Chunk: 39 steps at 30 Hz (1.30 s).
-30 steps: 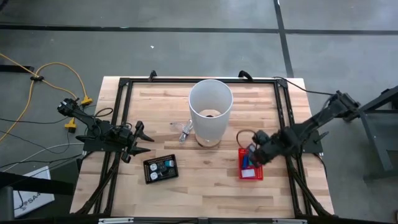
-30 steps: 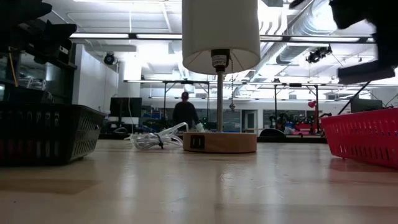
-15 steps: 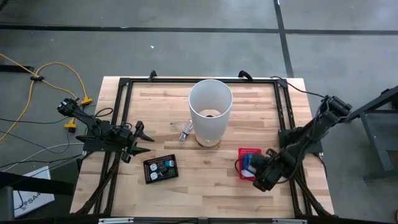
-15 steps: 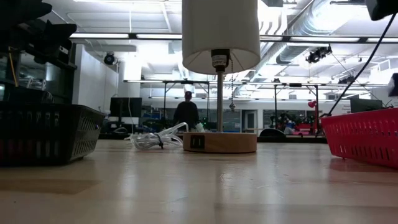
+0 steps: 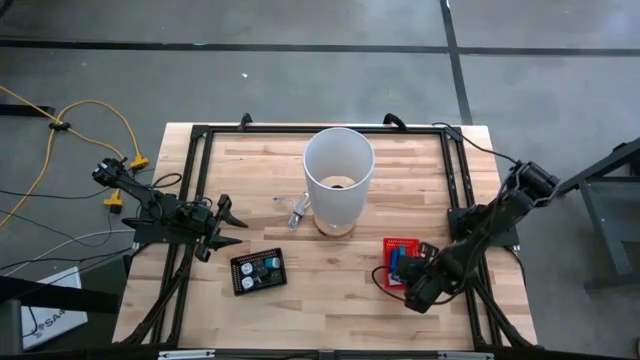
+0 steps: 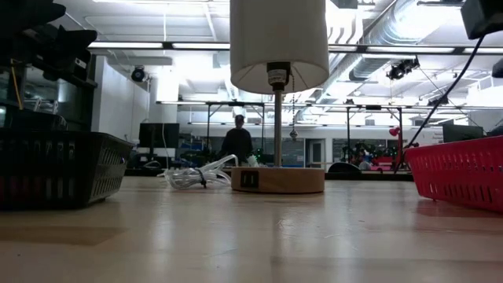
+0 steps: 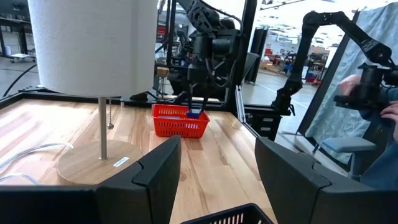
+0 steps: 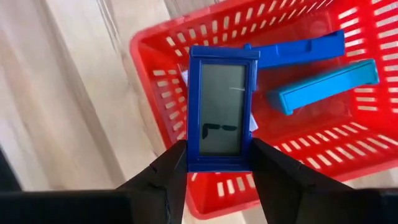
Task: Pick & Place Office items
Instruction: Put the blue digital clock into the orange bin
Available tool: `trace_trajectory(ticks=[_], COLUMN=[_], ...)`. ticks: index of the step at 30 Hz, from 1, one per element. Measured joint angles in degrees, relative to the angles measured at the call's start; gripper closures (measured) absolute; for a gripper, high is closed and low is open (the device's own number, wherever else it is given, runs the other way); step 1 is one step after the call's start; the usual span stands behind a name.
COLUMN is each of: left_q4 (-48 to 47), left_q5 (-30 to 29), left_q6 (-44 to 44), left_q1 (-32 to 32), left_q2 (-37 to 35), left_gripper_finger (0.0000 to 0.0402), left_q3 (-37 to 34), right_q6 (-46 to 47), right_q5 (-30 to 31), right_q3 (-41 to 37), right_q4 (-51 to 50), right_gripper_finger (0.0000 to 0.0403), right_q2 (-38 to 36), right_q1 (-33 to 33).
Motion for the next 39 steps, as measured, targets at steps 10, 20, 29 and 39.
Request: trace_trajectory(ticks=[10,20,29,39], left_q4=[0.0,0.0,0.0,0.0], left_q5=[0.0,0.0,0.0,0.0], left_q6=[0.0,0.0,0.0,0.0], left_q1=[0.0,0.0,0.0,0.0], left_q2=[0.0,0.0,0.0,0.0], left_gripper_finger=[0.0202,0.0202,0.0202,0.0202], left_q3=[0.0,0.0,0.0,0.0], right_q6=[-4.0,-8.5,-9.8,-9.6], right_q5=[0.8,-0.6,-0.9,-0.6], right_q3=[0.0,0.0,0.0,0.0], right_q4=[-2.4,-2.4,-1.3,-1.3], right_gripper_finger=[0.0257,0.0256,0.0256,0.0256], right_q2=[0.5,3.2,4.1,4.1], right_q1=[-0.4,-1.5,-1.5,-1.5])
